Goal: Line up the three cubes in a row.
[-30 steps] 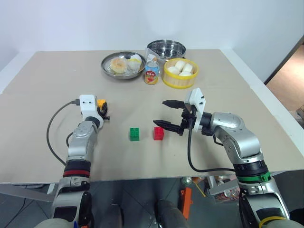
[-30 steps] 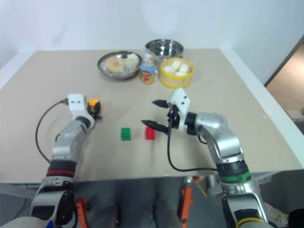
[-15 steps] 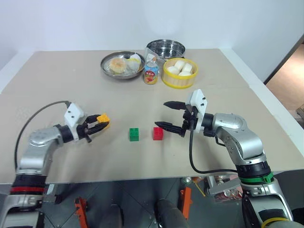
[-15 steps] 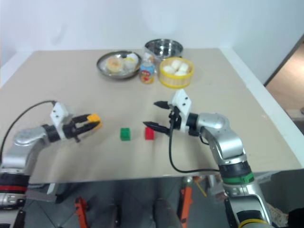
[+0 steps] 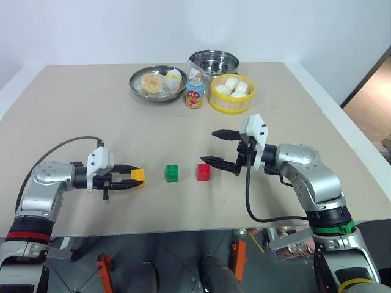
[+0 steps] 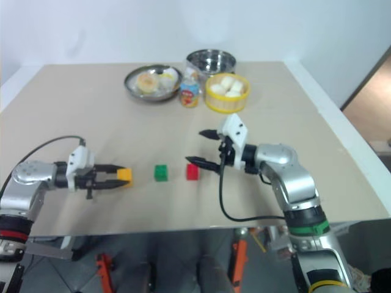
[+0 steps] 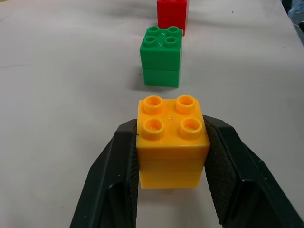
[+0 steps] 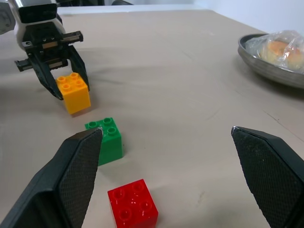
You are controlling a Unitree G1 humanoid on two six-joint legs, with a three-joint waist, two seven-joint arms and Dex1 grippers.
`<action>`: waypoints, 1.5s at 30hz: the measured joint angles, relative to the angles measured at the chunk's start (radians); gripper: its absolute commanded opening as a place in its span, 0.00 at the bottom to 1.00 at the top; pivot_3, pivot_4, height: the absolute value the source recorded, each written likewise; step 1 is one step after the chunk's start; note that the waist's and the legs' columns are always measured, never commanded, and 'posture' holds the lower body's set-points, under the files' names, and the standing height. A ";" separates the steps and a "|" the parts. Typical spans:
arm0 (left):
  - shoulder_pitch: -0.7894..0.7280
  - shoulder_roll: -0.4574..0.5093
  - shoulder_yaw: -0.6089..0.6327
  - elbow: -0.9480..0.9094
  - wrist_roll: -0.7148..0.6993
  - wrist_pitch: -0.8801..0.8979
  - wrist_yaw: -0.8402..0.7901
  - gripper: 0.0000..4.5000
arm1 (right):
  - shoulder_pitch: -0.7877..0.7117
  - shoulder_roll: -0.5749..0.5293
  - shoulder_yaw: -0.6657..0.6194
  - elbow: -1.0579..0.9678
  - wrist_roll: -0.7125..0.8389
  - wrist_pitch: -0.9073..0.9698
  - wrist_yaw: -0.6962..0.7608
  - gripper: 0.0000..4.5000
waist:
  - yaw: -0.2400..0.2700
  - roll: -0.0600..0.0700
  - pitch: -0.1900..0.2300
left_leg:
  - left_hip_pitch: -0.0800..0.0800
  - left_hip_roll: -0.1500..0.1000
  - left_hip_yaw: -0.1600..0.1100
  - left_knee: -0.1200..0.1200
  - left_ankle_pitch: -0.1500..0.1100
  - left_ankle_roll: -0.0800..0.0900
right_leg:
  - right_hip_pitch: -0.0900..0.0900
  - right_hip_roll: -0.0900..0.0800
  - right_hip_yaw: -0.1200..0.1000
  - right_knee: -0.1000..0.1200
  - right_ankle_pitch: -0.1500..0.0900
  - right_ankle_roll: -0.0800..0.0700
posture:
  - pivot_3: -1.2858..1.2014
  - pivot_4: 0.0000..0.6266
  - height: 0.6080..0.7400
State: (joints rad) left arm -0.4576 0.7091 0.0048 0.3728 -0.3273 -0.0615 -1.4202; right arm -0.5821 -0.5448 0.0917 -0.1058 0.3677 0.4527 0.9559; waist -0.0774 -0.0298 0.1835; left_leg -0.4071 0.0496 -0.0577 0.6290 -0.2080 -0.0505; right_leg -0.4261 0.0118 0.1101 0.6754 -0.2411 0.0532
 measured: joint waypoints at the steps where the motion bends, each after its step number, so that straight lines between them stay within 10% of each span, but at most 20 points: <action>1: -0.009 -0.005 -0.001 0.013 0.004 -0.004 0.000 0.30 | 0.000 -0.003 0.000 -0.004 0.000 0.002 0.000 1.00 | 0.000 0.000 0.000 | 0.000 0.000 0.000 0.000 0.000 0.000 | 0.000 0.000 0.000 0.000 0.000 0.000 | 0.52 0.24 0.95; 19: -0.024 -0.027 -0.028 0.050 0.035 -0.057 -0.006 0.30 | 0.020 -0.022 0.000 -0.034 0.011 0.027 -0.005 1.00 | 0.000 0.000 0.000 | 0.000 0.000 0.000 -0.001 0.000 0.000 | 0.000 0.000 0.000 0.000 0.000 0.000 | 0.52 0.24 0.95; 27: -0.030 -0.034 -0.046 0.089 0.063 -0.092 -0.006 0.98 | 0.025 -0.022 0.000 -0.034 0.011 0.027 -0.005 1.00 | 0.000 0.000 0.000 | 0.000 0.000 0.000 -0.001 0.000 0.000 | 0.000 0.000 0.000 0.000 0.000 0.000 | 0.52 0.24 0.95; 45: 0.057 0.043 0.157 -0.219 -0.106 0.318 0.241 0.99 | 0.020 -0.002 -0.015 0.024 0.039 0.025 -0.018 1.00 | -0.001 0.000 0.000 | 0.000 0.001 0.000 -0.001 0.000 0.001 | 0.000 0.000 -0.001 0.000 0.000 0.000 | 0.52 0.24 0.95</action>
State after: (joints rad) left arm -0.4002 0.7518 0.1615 0.1537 -0.4335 0.2566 -1.1792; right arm -0.5618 -0.5467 0.0764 -0.0818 0.4067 0.4774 0.9381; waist -0.0779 -0.0299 0.1837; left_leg -0.4069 0.0505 -0.0581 0.6282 -0.2083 -0.0500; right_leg -0.4262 0.0121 0.1094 0.6758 -0.2412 0.0536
